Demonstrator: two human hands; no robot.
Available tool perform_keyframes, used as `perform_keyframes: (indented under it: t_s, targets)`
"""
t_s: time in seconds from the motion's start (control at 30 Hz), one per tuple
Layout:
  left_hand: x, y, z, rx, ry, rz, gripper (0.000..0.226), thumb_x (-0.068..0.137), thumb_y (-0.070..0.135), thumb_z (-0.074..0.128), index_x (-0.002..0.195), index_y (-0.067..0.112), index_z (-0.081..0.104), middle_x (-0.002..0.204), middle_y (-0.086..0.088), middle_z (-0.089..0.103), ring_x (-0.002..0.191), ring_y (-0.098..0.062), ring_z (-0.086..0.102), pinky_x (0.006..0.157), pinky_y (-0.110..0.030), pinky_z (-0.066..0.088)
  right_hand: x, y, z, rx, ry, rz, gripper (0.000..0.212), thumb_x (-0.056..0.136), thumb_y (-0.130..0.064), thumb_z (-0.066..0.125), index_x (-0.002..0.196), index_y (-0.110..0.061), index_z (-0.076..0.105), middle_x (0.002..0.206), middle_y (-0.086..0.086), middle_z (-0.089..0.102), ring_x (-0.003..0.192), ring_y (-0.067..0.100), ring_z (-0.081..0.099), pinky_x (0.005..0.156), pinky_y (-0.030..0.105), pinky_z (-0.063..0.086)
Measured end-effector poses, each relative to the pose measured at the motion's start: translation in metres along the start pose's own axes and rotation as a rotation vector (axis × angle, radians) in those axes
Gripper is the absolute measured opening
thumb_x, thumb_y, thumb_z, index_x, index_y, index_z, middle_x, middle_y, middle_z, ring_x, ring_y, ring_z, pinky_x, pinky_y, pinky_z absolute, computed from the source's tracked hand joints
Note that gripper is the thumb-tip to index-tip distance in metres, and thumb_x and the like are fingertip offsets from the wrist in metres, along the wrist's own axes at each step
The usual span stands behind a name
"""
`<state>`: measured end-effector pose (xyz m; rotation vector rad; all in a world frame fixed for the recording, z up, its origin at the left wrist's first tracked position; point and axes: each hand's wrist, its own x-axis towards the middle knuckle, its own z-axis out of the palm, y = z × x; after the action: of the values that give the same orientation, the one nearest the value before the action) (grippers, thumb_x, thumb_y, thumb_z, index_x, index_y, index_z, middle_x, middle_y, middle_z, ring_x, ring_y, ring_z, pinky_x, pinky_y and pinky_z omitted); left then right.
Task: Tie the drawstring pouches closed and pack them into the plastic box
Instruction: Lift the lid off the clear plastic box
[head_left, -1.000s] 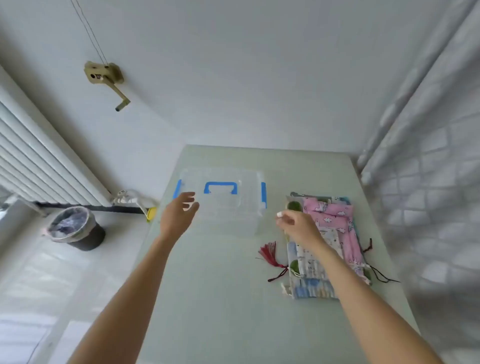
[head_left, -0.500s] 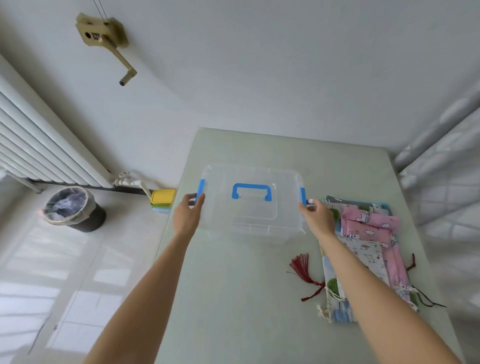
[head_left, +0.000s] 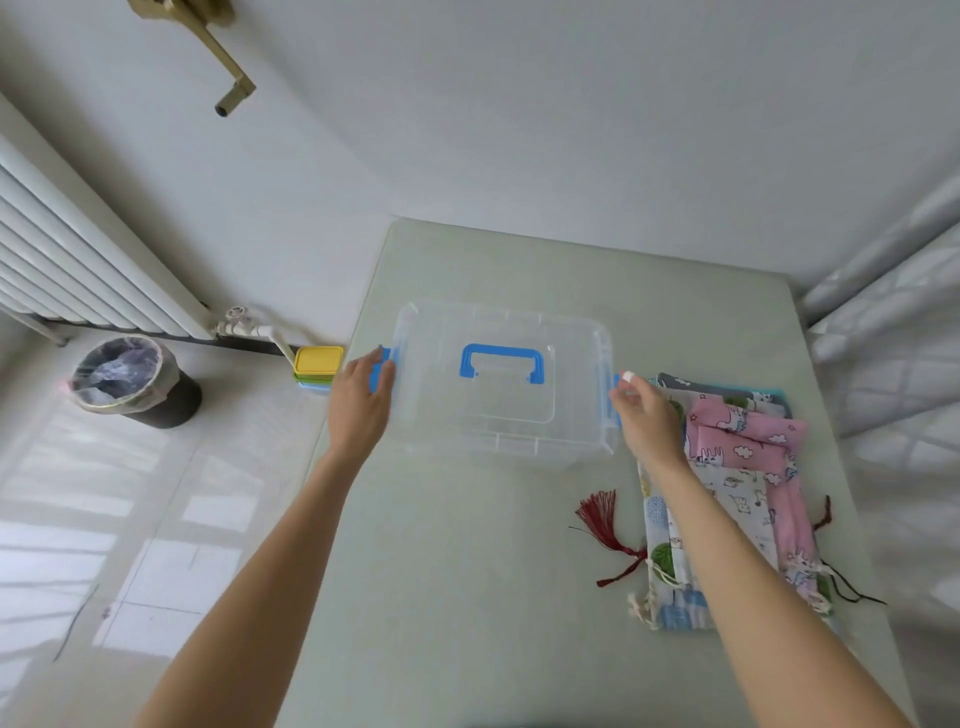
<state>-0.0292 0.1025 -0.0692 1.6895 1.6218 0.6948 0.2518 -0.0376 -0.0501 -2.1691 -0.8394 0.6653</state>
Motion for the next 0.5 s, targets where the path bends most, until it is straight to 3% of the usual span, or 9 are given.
perform_keyframes:
  t_s: [0.1,0.27,0.33,0.43,0.5]
  targets:
    - [0.003,0.017,0.007,-0.021,-0.1,-0.053,0.049,0.094,0.029,0.049,0.14,0.011,0.041,0.141,-0.01,0.044,0.129,-0.024,0.042,0.107,-0.036,0.032,0.013,-0.009,0.009,-0.021,-0.058,0.023,0.046,0.093,-0.017,0.052,0.137,-0.008,0.043,0.138,0.009,0.047,0.122,0.022,0.048,0.098,0.032,0.037]
    - [0.015,0.037,0.011,-0.079,-0.148,-0.069,0.056,0.089,0.02,0.056,0.142,0.02,0.037,0.144,-0.005,0.043,0.129,-0.022,0.043,0.108,-0.038,0.035,0.025,-0.023,0.005,0.024,0.064,0.03,0.049,0.088,-0.003,0.051,0.136,-0.01,0.043,0.141,0.008,0.044,0.129,0.024,0.042,0.101,0.034,0.037]
    - [0.01,0.043,0.006,-0.135,-0.094,-0.06,0.053,0.089,0.02,0.057,0.14,0.021,0.041,0.14,-0.002,0.048,0.126,-0.018,0.046,0.105,-0.035,0.038,0.017,-0.03,-0.001,0.079,0.118,-0.003,0.047,0.088,-0.005,0.053,0.134,-0.012,0.044,0.138,0.006,0.045,0.125,0.023,0.045,0.099,0.035,0.039]
    - [-0.009,0.052,-0.015,-0.339,0.045,-0.03,0.041,0.088,0.022,0.06,0.129,0.017,0.054,0.126,0.002,0.058,0.109,-0.009,0.055,0.088,-0.015,0.043,-0.009,-0.038,-0.019,0.201,0.17,-0.051,0.051,0.087,-0.019,0.061,0.134,-0.015,0.04,0.122,0.003,0.05,0.106,0.021,0.052,0.088,0.037,0.047]
    - [-0.031,0.048,-0.033,-0.387,0.129,-0.008,0.029,0.088,0.024,0.062,0.116,0.017,0.06,0.114,0.004,0.063,0.098,-0.007,0.059,0.077,-0.01,0.044,-0.035,-0.036,-0.033,0.206,0.149,-0.081,0.053,0.088,-0.027,0.063,0.133,-0.014,0.041,0.11,0.0,0.052,0.094,0.016,0.053,0.075,0.026,0.046]
